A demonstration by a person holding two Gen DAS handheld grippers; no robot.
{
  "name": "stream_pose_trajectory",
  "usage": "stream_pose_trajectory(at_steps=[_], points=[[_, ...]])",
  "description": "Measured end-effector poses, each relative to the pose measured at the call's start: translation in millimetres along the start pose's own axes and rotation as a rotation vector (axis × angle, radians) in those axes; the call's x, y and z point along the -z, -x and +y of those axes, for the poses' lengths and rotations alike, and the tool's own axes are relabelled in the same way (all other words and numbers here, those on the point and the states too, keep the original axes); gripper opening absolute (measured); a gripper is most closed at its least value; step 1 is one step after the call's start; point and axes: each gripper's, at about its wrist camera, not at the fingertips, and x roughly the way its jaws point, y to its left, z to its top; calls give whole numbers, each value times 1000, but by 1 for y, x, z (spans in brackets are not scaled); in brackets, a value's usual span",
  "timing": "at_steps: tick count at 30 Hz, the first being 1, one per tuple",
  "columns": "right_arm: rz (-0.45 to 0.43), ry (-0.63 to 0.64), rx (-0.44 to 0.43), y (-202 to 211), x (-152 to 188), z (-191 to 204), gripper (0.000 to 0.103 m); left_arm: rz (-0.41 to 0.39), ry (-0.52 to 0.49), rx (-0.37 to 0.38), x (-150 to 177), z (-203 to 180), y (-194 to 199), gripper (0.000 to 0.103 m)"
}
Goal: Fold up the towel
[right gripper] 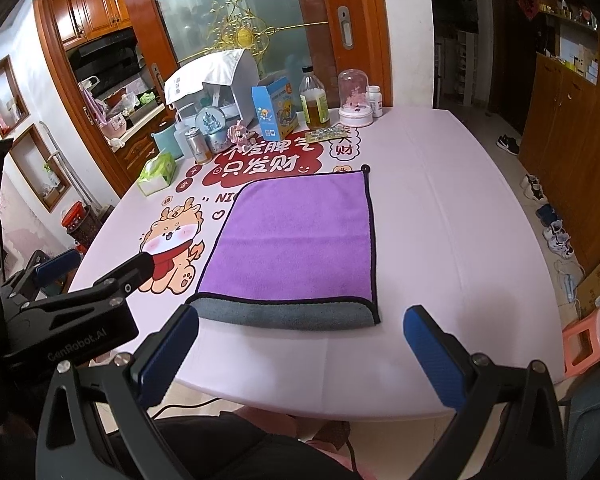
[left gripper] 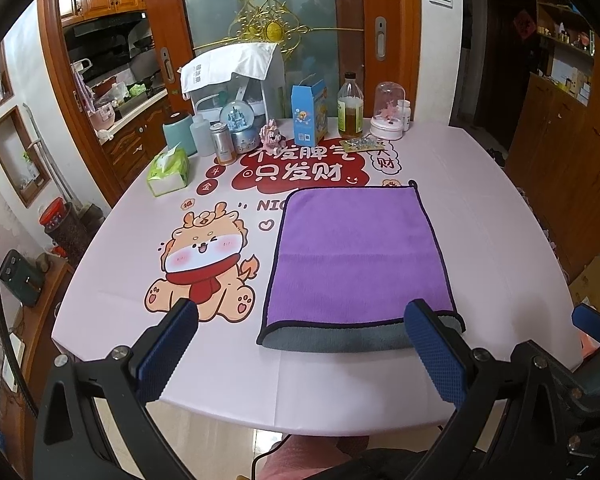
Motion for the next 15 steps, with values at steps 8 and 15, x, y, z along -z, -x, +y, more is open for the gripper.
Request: stream_pose_trajectory(at_steps=[8, 15], points=[[-2, -6, -15, 3, 0, -2, 103, 16, 17, 11, 7, 3, 3, 102], [-3, -23, -43, 7, 4, -11, 103, 38, 16, 20, 8, 0, 4, 102]])
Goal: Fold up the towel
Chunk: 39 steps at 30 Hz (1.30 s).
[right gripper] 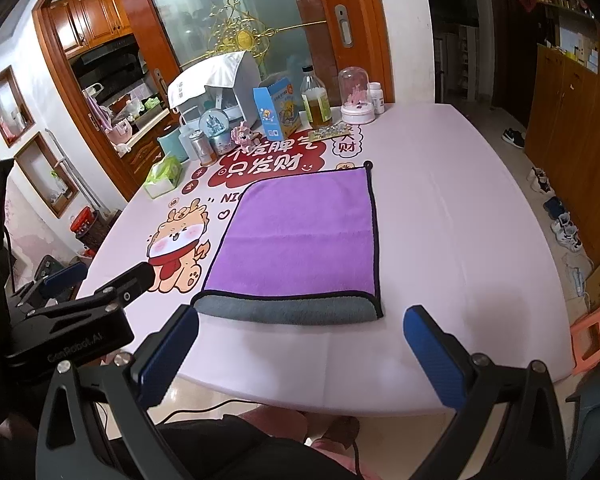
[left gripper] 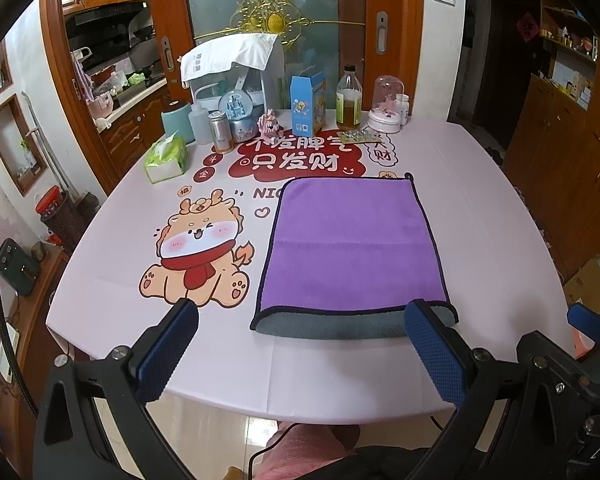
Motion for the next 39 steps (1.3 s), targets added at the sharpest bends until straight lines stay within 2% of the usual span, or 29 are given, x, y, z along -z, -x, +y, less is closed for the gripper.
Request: stream_pose_trajectory(at_steps=[3, 10, 18, 23, 31, 39], points=[[-23, -5, 2, 2, -1, -3, 102, 18, -8, 8, 1, -2, -2, 102], [20, -29, -24, -4, 4, -14, 102, 78, -16, 28, 3, -5, -13, 102], [0, -51, -33, -5, -4, -28, 102, 130, -35, 63, -1, -4, -27, 102], [15, -80, -47, -16, -10, -40, 102, 146, -68, 79, -3, -2, -39, 102], [12, -1, -19, -37, -14, -46, 102, 190, -139, 99, -4, 7, -67, 102], [-23, 104, -2, -60, -7, -49, 102, 226, -159, 98, -4, 27, -105, 102]])
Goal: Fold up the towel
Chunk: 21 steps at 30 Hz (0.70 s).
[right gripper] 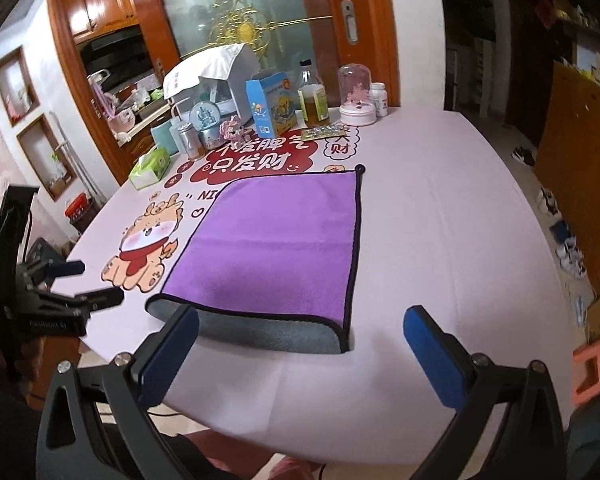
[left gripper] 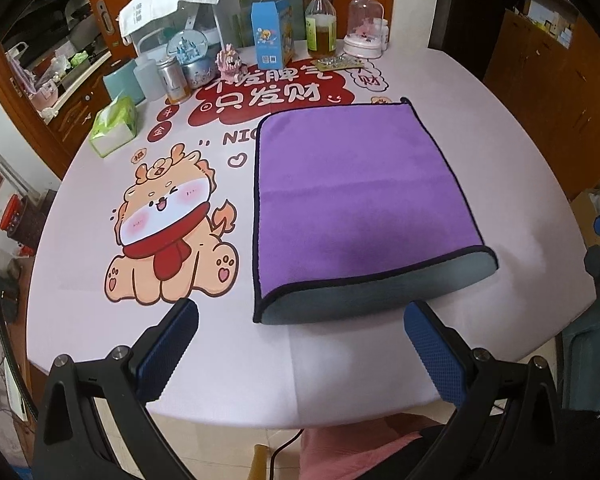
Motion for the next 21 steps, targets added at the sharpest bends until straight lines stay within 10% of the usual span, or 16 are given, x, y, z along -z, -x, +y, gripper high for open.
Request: stream_pose_trajectory(at_steps=[21], points=[[48, 65, -41, -90, 24, -11, 95, 29, -136, 83, -10, 29, -90, 102]])
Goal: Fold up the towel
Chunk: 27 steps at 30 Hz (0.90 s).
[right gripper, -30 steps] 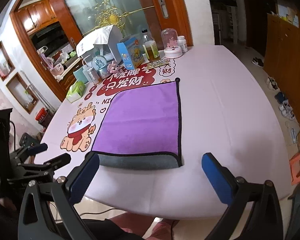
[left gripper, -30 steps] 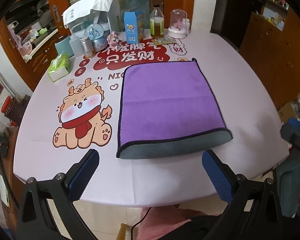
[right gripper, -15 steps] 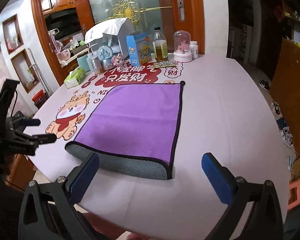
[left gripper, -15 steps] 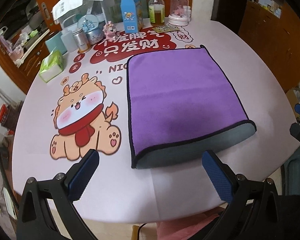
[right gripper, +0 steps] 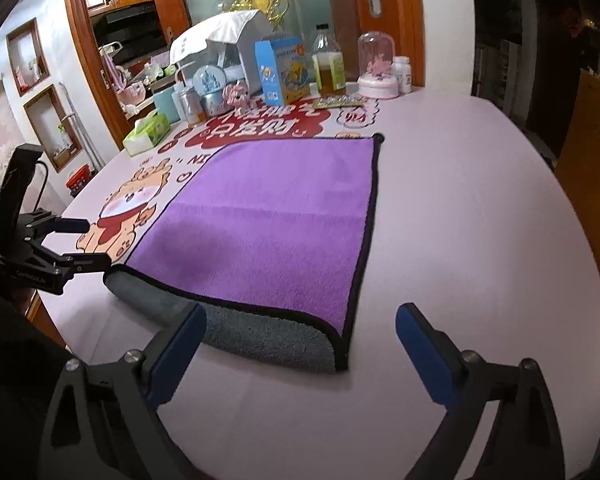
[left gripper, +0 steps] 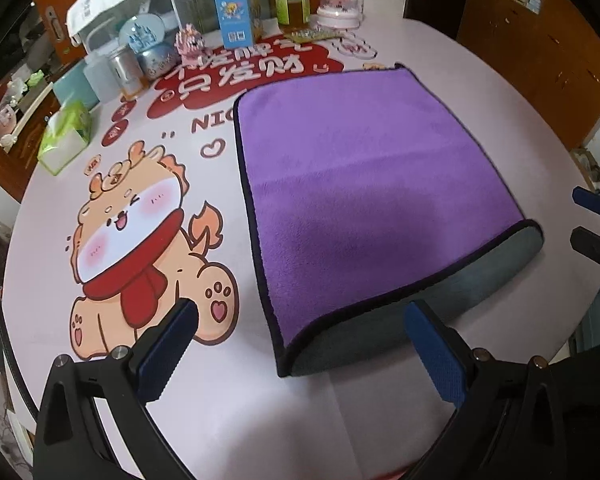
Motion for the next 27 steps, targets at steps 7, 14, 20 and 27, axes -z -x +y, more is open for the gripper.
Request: stream_pose_trajectory(at_steps=[7, 14, 20, 27], points=[[62, 27, 7, -25, 6, 1, 85, 44, -7, 19, -2, 7, -25, 102], [110, 27, 23, -43, 12, 0, 75, 82, -29, 37, 2, 5, -40, 100], [133, 25, 28, -50, 16, 1, 69, 102, -61, 60, 4, 0, -49, 98], [149, 29, 25, -54, 19, 3, 60, 108, -70, 90, 6, -3, -51, 92]])
